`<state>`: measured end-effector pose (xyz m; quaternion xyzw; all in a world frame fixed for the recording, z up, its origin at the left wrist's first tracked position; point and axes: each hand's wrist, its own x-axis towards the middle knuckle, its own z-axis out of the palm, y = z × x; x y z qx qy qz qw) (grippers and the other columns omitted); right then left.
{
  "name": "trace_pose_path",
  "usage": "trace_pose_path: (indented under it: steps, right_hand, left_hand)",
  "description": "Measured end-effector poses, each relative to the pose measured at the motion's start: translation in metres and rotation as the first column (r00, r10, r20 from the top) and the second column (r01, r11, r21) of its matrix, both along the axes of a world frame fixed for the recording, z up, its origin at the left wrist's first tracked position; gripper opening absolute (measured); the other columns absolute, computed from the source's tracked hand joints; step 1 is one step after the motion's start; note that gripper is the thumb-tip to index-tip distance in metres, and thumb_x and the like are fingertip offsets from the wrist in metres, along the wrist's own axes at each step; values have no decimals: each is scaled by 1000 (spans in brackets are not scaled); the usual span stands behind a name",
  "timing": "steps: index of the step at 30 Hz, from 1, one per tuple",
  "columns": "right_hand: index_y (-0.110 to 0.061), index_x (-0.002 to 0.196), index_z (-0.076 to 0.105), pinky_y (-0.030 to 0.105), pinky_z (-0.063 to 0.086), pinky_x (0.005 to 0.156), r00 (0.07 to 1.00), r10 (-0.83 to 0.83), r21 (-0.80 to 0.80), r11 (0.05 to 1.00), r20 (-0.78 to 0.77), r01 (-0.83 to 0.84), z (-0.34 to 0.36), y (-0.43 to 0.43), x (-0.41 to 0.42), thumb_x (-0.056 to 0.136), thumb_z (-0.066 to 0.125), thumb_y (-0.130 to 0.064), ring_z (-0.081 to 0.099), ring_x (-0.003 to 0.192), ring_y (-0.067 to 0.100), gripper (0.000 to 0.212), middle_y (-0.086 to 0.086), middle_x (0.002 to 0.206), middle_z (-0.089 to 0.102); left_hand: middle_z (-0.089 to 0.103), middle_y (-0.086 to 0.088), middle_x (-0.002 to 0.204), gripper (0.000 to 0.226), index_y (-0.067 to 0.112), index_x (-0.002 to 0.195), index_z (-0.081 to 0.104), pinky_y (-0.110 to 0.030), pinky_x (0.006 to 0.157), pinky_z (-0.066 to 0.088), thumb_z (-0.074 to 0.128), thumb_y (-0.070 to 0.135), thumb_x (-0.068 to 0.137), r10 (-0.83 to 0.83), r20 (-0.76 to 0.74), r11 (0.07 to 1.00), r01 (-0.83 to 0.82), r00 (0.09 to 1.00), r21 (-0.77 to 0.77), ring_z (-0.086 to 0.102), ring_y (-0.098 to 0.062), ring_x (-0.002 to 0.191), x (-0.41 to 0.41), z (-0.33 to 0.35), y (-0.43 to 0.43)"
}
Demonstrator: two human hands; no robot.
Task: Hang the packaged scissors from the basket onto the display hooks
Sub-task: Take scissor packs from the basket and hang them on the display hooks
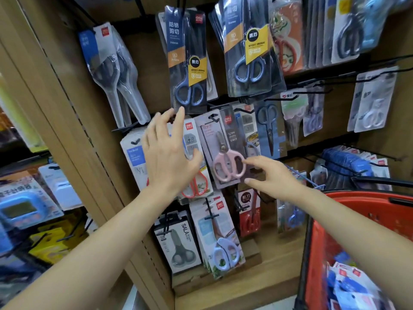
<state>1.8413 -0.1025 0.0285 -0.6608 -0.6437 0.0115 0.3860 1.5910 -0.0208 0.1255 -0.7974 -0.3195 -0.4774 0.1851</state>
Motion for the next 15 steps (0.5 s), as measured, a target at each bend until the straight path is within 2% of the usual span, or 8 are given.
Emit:
trace_pose_path:
  steps: [1,2,3,5,7,9,12,15]
  right_hand:
    - [-25,140,62,44,49,107,998,2,13,1000,-61,-1,-1,-10,1,91,77,-31,60,123,16,51,-5,138,63]
    - [-25,135,66,41,52,103,994,4,12,1000,-109,-3,-1,-20,2,91,77,-29,64,115,15,46,-7,129,68]
    - [-25,131,69,37,54,98,991,6,6,1000,-135,-5,-3,-30,4,91,78,-29,66,108,13,41,-9,121,70]
    - [-26,125,72,28,55,90,991,6,-8,1000,-130,-7,-7,-49,11,90,78,-28,67,97,5,36,-15,109,72]
    - [-23,118,75,21,55,83,993,0,-17,1000,-116,-2,-13,-70,22,88,80,-24,69,89,2,31,-13,100,74]
    - [-18,110,78,20,55,78,994,-24,-33,999,-105,21,-24,-93,36,86,82,-19,71,81,5,24,-6,91,77]
    - [-16,98,79,18,53,72,995,-71,-125,990,-74,61,-48,-135,63,85,83,-15,70,74,4,13,-2,83,77]
    - [-19,92,79,23,53,71,987,-159,-325,935,-19,144,-80,-178,90,85,84,-18,69,70,5,8,0,79,77]
  left_hand:
    - [42,-11,155,78,18,154,45,-53,115,31,60,38,80,47,-28,998,-45,999,53,34,-35,146,2,-3,-9]
    - [41,-11,157,76,20,152,48,-53,116,24,59,41,80,51,-62,994,-45,997,95,27,-37,150,6,-8,-20]
    - [43,-10,156,71,21,148,53,-52,115,22,60,42,80,17,-101,993,-5,995,117,26,-36,150,10,-15,-30]
    - [56,-3,146,55,24,134,65,-50,111,24,63,39,80,-103,-195,988,122,975,89,37,-31,146,24,-32,-48]
    - [67,4,129,36,26,114,74,-48,105,30,65,36,81,-252,-274,966,258,928,-14,53,-25,132,41,-56,-63]
    - [71,8,115,26,27,101,77,-44,100,32,63,36,81,-399,-328,917,365,856,-162,61,-21,118,62,-84,-75]
    - [71,10,107,28,29,95,77,-40,91,37,57,42,81,-571,-413,816,440,709,-374,64,-21,106,98,-130,-96]
    - [71,9,105,34,29,98,77,-40,81,47,53,48,83,-670,-518,740,430,531,-517,65,-22,101,129,-174,-115]
